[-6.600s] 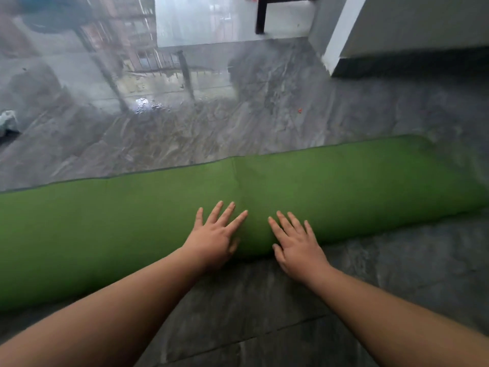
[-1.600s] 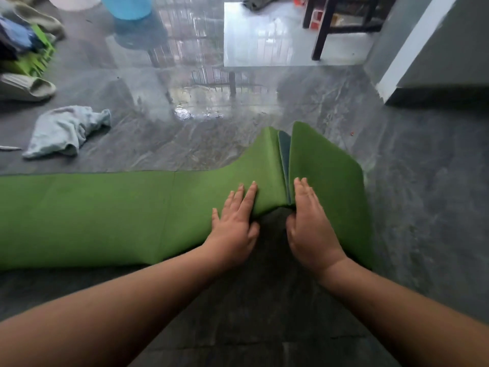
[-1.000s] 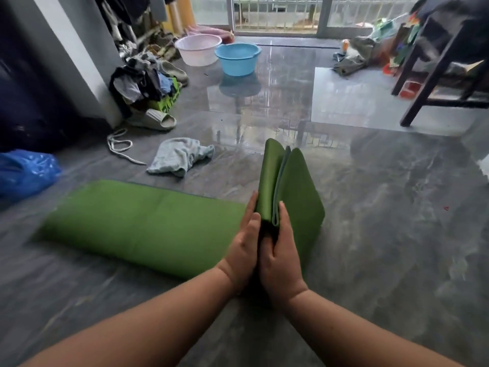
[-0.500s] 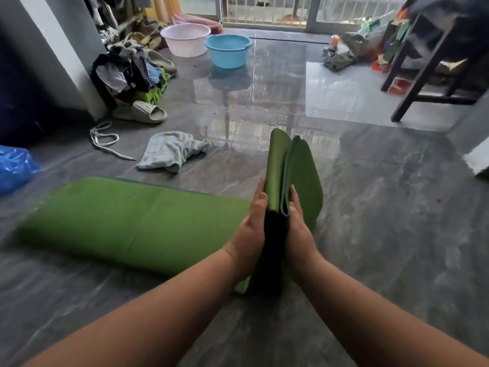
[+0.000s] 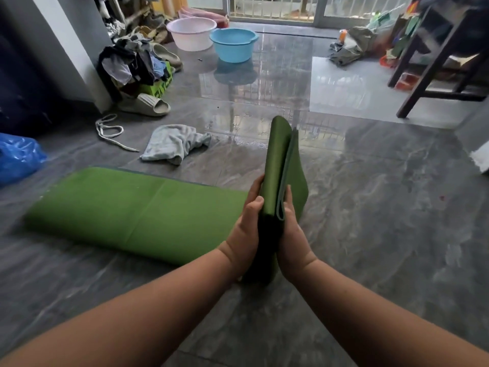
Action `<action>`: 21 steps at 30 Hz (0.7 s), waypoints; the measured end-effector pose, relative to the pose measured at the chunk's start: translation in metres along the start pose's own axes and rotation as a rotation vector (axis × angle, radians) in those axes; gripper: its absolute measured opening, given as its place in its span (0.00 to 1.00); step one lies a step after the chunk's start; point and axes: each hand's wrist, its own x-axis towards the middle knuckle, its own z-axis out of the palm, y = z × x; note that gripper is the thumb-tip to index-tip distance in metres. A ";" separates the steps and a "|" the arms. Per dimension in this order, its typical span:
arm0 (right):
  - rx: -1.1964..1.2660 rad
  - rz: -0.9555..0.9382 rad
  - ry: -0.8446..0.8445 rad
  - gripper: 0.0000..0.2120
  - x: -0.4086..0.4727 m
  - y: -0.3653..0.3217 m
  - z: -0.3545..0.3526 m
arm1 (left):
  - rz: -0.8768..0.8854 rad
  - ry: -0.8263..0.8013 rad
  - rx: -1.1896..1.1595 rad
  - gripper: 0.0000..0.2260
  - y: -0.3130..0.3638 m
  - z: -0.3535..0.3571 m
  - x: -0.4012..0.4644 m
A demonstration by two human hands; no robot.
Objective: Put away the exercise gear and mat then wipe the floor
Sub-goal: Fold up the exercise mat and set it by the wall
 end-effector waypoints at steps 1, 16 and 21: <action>0.020 -0.005 -0.004 0.23 0.000 0.003 0.001 | 0.002 0.004 -0.028 0.24 0.002 0.001 0.000; -0.358 0.075 -0.021 0.23 -0.019 0.002 -0.013 | -0.037 -0.139 0.204 0.28 -0.011 -0.023 -0.022; -0.245 -0.003 0.036 0.29 -0.015 -0.020 -0.036 | -0.023 -0.153 0.195 0.30 -0.012 0.024 -0.012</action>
